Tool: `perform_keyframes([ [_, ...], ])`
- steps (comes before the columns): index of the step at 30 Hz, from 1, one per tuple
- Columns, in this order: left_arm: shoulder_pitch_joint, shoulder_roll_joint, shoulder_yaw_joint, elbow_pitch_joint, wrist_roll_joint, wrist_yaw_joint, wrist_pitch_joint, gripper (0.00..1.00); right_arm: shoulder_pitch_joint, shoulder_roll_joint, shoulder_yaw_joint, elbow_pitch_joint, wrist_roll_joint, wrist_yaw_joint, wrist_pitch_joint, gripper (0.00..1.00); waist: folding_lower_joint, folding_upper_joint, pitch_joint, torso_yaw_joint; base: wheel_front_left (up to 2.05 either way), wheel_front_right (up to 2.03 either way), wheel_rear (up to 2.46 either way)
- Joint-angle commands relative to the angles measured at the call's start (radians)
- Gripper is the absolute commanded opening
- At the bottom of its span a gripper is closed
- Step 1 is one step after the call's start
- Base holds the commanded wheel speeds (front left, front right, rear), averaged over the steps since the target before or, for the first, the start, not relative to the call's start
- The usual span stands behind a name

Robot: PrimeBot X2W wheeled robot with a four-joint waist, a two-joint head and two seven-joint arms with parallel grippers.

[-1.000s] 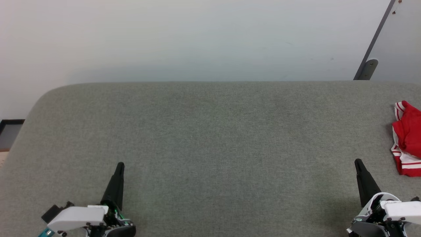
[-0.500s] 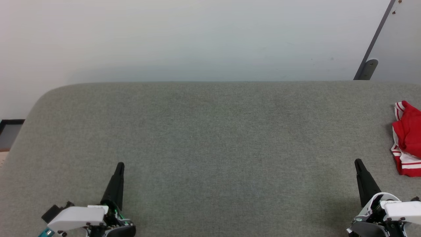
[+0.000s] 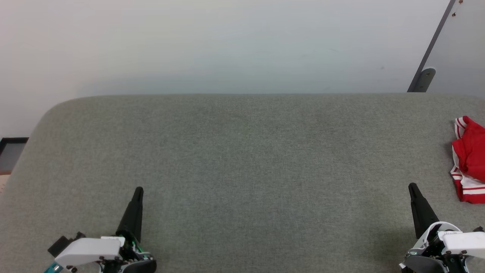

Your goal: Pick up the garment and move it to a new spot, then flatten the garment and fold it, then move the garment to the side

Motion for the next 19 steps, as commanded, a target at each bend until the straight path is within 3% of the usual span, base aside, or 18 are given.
perform_keyframes([
  [1,-0.008,0.001,0.002,0.0,-0.002,-0.003,0.002,0.0,-0.003,0.004,0.001,0.0,0.004,-0.001,0.002,0.0,0.0,0.0,0.0,0.0,0.0,0.0,0.0],
  [19,-0.008,0.001,0.002,0.0,-0.003,-0.003,0.002,0.0,-0.003,0.004,0.001,0.0,0.004,-0.001,0.002,0.0,0.0,0.0,0.0,0.0,0.0,0.0,0.0],
])
